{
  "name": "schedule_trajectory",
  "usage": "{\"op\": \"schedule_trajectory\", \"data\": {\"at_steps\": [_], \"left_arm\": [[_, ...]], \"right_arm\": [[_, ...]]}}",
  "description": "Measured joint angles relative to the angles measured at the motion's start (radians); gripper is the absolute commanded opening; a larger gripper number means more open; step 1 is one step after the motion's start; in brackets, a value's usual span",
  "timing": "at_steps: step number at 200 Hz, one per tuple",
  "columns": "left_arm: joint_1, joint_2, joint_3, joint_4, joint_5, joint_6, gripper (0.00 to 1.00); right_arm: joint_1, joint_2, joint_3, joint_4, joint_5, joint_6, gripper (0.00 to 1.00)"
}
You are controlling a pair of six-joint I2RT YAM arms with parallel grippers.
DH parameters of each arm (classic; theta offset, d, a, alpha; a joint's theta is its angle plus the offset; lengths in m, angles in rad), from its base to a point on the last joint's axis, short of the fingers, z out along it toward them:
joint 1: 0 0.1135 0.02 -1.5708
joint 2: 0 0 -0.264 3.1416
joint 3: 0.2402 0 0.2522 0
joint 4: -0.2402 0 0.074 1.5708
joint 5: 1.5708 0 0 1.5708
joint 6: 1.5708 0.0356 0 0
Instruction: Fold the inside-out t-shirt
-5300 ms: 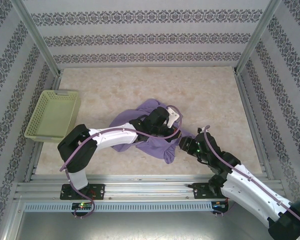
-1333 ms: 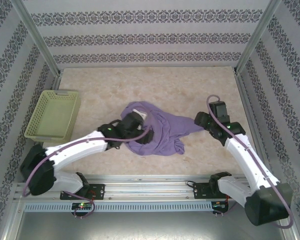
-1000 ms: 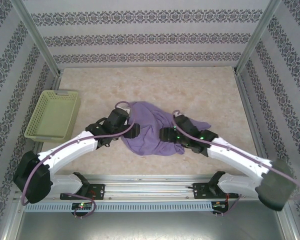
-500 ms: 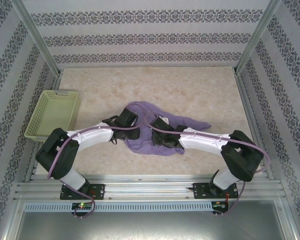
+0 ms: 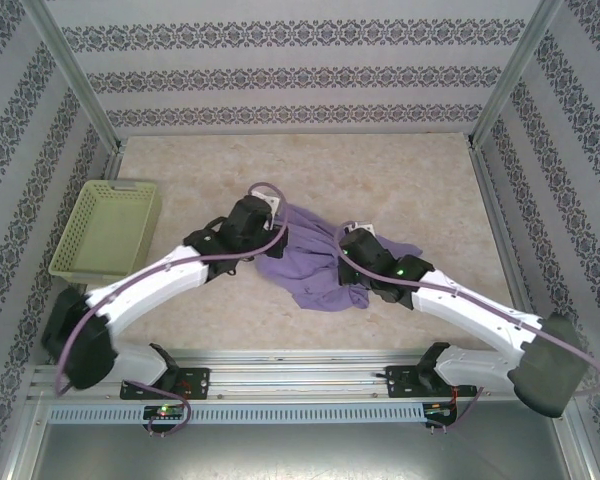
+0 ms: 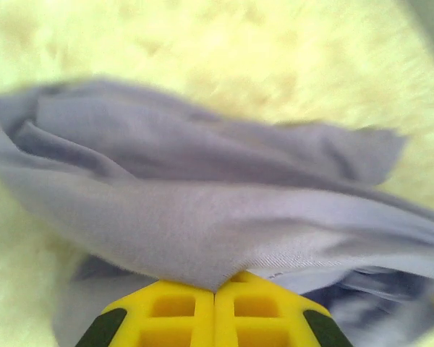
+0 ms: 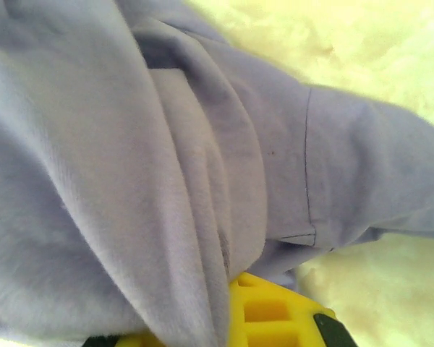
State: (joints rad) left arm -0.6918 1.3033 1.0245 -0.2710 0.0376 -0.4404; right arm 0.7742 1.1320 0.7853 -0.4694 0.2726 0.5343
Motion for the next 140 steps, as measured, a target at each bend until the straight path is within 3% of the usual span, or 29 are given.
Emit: {"op": "schedule_trajectory", "data": {"at_steps": [45,82,89,97,107,120,140], "left_arm": [[-0.003,-0.367,-0.037,-0.075,-0.11,0.041,0.0],[-0.002,-0.391,-0.123,-0.1,-0.09,0.043,0.0],[-0.002,-0.378,-0.14,-0.1,-0.078,0.041,0.0],[-0.001,-0.338,-0.175,-0.079,-0.05,0.034,0.0],[0.0,-0.291,-0.222,-0.064,-0.021,0.019,0.0],[0.0,-0.25,-0.282,-0.05,0.01,0.0,0.0],[0.0,-0.234,-0.348,-0.036,0.043,-0.025,0.0]], "right_arm": [[0.021,-0.038,0.084,0.044,-0.029,-0.143,0.0],[-0.04,0.076,0.119,0.107,-0.072,-0.145,0.0],[-0.057,0.106,0.118,0.104,-0.077,-0.14,0.06],[-0.072,0.138,0.109,0.103,-0.079,-0.132,0.24],[-0.077,0.163,0.089,0.096,-0.077,-0.114,0.38],[-0.071,0.169,0.061,0.066,-0.062,-0.103,0.48],[-0.022,0.143,0.039,0.016,-0.021,-0.075,0.54]]}}
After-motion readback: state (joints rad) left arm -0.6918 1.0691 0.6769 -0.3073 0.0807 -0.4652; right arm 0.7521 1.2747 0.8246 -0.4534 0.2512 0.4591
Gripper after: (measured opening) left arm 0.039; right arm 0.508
